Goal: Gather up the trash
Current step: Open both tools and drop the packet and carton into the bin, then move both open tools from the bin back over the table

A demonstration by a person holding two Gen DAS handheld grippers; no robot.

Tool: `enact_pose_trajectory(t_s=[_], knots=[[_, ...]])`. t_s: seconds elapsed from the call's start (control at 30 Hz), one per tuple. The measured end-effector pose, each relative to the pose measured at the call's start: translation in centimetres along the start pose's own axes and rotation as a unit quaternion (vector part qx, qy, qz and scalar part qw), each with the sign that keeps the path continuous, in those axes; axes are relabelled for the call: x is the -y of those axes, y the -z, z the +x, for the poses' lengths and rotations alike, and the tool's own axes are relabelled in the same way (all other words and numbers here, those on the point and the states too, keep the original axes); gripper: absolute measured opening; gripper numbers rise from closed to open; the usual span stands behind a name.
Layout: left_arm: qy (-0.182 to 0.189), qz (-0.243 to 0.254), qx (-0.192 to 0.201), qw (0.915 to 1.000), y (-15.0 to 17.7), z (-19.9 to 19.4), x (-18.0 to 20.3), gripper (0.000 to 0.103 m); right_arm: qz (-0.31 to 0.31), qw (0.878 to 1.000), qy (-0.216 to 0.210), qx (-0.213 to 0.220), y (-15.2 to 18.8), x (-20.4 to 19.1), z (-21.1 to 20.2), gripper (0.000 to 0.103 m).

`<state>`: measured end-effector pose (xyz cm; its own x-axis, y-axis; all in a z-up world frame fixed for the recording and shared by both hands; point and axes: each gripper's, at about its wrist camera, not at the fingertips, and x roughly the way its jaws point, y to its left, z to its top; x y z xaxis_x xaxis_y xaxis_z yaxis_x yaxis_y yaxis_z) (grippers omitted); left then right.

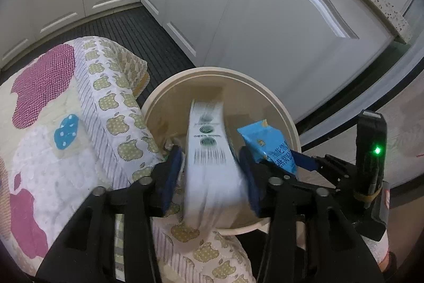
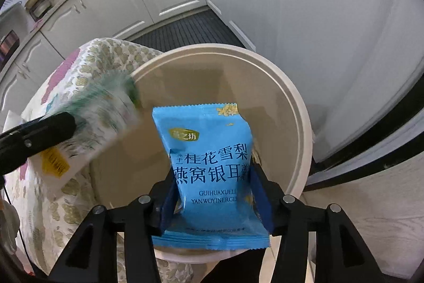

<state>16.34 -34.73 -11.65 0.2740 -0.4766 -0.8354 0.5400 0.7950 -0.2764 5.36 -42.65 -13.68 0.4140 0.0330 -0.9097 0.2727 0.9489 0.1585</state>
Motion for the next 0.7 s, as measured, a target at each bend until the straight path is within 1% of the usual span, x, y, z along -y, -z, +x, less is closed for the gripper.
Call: enact_pose_trajectory(t_s=[0.03, 0.07, 0.2, 0.33, 0.5, 0.7], knots=[[0.003, -0.001, 0.003, 1.0, 0.0, -0.1, -0.1, 0.056, 0.0, 1.0, 0.0, 0.0, 0.0, 0.0, -0.1, 0.051], [0.006, -0.002, 0.006, 1.0, 0.0, -0.3, -0.2, 0.059, 0.001, 1.0, -0.001, 0.001, 0.1, 0.1, -0.2, 0.051], [0.004, -0.003, 0.009, 1.0, 0.0, -0.9, -0.7, 0.059, 0.007, 1.0, -0.001, 0.004, 0.2, 0.5, -0.7, 0.055], [0.001, -0.003, 0.016, 0.9999, 0.2, -1.7, -1.0, 0.059, 0.007, 1.0, -0.002, 0.006, 0.4, 0.6, -1.1, 0.056], [-0.009, 0.0, 0.026, 0.9996, 0.7, -2.8, -1.7, 0.059, 0.007, 1.0, -0.015, 0.015, 0.5, 0.3, -1.5, 0.063], [-0.014, -0.01, 0.032, 0.9993, 1.8, -4.2, -3.3, 0.059, 0.007, 0.999, -0.019, 0.026, 0.2, -0.6, -2.5, 0.065]])
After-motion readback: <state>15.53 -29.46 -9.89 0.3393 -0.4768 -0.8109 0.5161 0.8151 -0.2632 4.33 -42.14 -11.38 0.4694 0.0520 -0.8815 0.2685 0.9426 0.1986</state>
